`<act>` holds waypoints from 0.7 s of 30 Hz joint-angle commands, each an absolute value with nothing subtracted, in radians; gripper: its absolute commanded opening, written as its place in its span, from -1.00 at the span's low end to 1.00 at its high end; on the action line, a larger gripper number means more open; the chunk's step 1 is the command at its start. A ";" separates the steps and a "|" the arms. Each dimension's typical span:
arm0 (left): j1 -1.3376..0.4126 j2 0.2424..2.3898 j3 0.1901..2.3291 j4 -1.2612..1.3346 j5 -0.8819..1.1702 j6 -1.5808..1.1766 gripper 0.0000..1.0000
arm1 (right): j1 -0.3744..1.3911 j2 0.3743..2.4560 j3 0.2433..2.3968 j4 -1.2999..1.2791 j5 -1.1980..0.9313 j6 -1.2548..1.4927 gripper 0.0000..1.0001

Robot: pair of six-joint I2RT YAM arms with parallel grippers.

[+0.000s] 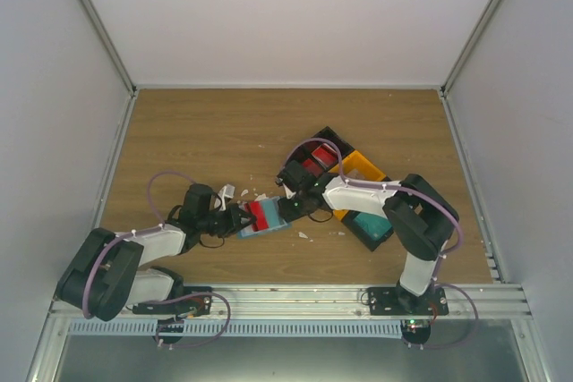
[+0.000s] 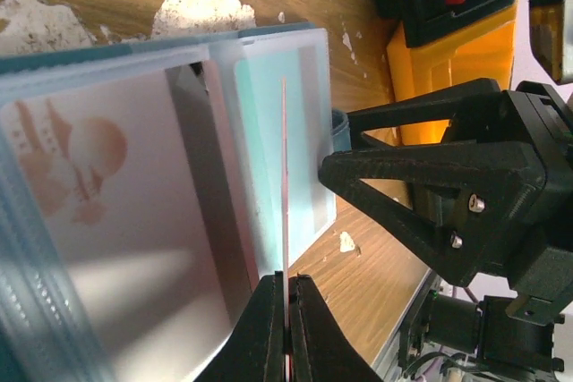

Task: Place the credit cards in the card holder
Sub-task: Insert the credit card into the card holder.

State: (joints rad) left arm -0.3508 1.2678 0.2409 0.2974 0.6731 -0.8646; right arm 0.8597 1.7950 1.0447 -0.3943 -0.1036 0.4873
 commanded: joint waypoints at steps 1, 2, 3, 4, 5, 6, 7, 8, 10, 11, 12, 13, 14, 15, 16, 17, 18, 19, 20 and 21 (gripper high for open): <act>-0.347 1.247 0.257 0.366 0.668 -0.861 -1.00 | 0.869 1.843 1.074 -0.467 -0.064 0.490 -0.30; -0.347 1.245 0.259 0.364 0.662 -0.863 -1.00 | 0.870 1.848 1.076 -0.473 -0.061 0.491 -0.32; -0.347 1.245 0.259 0.367 0.660 -0.864 -1.00 | 0.870 1.851 1.078 -0.475 -0.061 0.492 -0.34; -0.347 1.249 0.261 0.370 0.660 -0.866 -1.00 | 0.869 1.854 1.079 -0.478 -0.062 0.494 -0.35; -0.347 1.257 0.262 0.376 0.660 -0.867 -1.00 | 0.870 1.856 1.080 -0.479 -0.063 0.497 -0.36; -0.347 1.265 0.262 0.382 0.662 -0.868 -1.00 | 0.870 1.857 1.080 -0.481 -0.064 0.499 -0.37; -0.346 1.275 0.261 0.387 0.662 -0.872 -1.00 | 0.871 1.857 1.080 -0.483 -0.062 0.503 -0.38; -0.347 1.284 0.258 0.396 0.661 -0.875 -1.00 | 0.870 1.858 1.079 -0.483 -0.062 0.506 -0.38; -0.347 1.300 0.245 0.424 0.659 -0.892 -1.00 | 0.870 1.857 1.079 -0.484 -0.065 0.515 -0.38; -0.346 1.307 0.236 0.435 0.658 -0.903 -1.00 | 0.870 1.857 1.078 -0.484 -0.067 0.519 -0.39; -0.347 1.312 0.227 0.446 0.652 -0.919 -1.00 | 0.870 1.856 1.078 -0.483 -0.069 0.523 -0.39; -0.347 1.316 0.217 0.458 0.646 -0.932 -1.00 | 0.870 1.856 1.076 -0.482 -0.072 0.526 -0.40; -0.346 1.319 0.208 0.461 0.636 -0.943 -1.00 | 0.870 1.855 1.073 -0.482 -0.073 0.531 -0.40; -0.347 1.323 0.201 0.467 0.629 -0.950 -1.00 | 0.870 1.855 1.072 -0.481 -0.073 0.534 -0.41; -0.346 1.326 0.191 0.473 0.626 -0.958 -1.00 | 0.869 1.854 1.070 -0.480 -0.073 0.536 -0.41; -0.347 1.331 0.186 0.477 0.624 -0.966 -1.00 | 0.870 1.855 1.067 -0.480 -0.073 0.540 -0.42; -0.347 1.337 0.182 0.481 0.624 -0.973 -1.00 | 0.870 1.854 1.065 -0.480 -0.075 0.542 -0.43; -0.347 1.344 0.177 0.488 0.623 -0.980 -1.00 | 0.870 1.855 1.063 -0.480 -0.074 0.545 -0.43; -0.346 1.351 0.172 0.496 0.625 -0.986 -1.00 | 0.870 1.855 1.064 -0.481 -0.074 0.548 -0.44; -0.346 1.358 0.168 0.505 0.628 -0.991 -1.00 | 0.871 1.856 1.063 -0.482 -0.076 0.549 -0.44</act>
